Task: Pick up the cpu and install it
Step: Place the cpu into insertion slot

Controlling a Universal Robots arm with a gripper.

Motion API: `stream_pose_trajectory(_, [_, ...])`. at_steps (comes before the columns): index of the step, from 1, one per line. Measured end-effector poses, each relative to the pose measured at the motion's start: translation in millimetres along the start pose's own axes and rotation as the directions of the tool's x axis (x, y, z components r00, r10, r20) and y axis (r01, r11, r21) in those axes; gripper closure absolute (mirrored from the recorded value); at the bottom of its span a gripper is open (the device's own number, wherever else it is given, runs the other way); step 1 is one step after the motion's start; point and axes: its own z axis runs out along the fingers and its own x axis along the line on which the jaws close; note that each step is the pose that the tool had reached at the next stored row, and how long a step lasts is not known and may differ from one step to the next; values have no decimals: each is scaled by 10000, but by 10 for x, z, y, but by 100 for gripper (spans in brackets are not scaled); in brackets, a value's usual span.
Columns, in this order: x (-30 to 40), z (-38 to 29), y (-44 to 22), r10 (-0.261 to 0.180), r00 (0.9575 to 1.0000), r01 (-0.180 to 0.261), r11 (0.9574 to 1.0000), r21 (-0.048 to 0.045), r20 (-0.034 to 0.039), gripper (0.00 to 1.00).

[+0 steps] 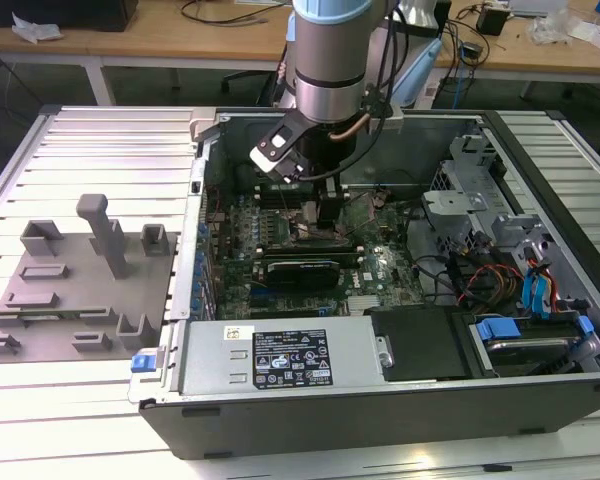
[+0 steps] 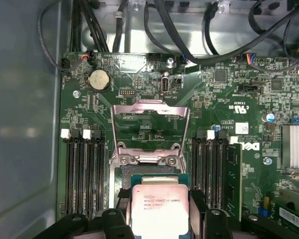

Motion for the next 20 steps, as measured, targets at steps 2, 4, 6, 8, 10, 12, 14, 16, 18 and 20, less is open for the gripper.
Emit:
stream_pose_trajectory(2, [7, 34, -2, 50, 10000, -50, 10000, 51, 1, 45])
stream_pose_trajectory(4, [19, 59, -2, 87, 10000, -87, 9999, 109, 2, 45])
stream_pose_trajectory(6, [30, 78, -3, 101, 9999, -101, 9998, 148, 3, 45])
stream_pose_trajectory(8, [35, 100, -5, 103, 9999, -103, 9998, 181, 3, 45])
stream_pose_trajectory(10, [37, 121, -6, 105, 9999, -105, 9997, 199, 5, 45])
stream_pose_trajectory(12, [38, 144, -7, 104, 9999, -104, 9997, 210, 5, 45])
stream_pose_trajectory(14, [39, 164, -8, 103, 9999, -104, 9997, 217, 5, 45])
stream_pose_trajectory(16, [40, 185, -9, 103, 9999, -103, 9997, 223, 4, 45])
stream_pose_trajectory(18, [48, 204, -10, 101, 9999, -101, 9997, 230, 4, 45])
stream_pose_trajectory(20, [62, 228, -11, 103, 9999, -103, 9997, 239, 3, 45])
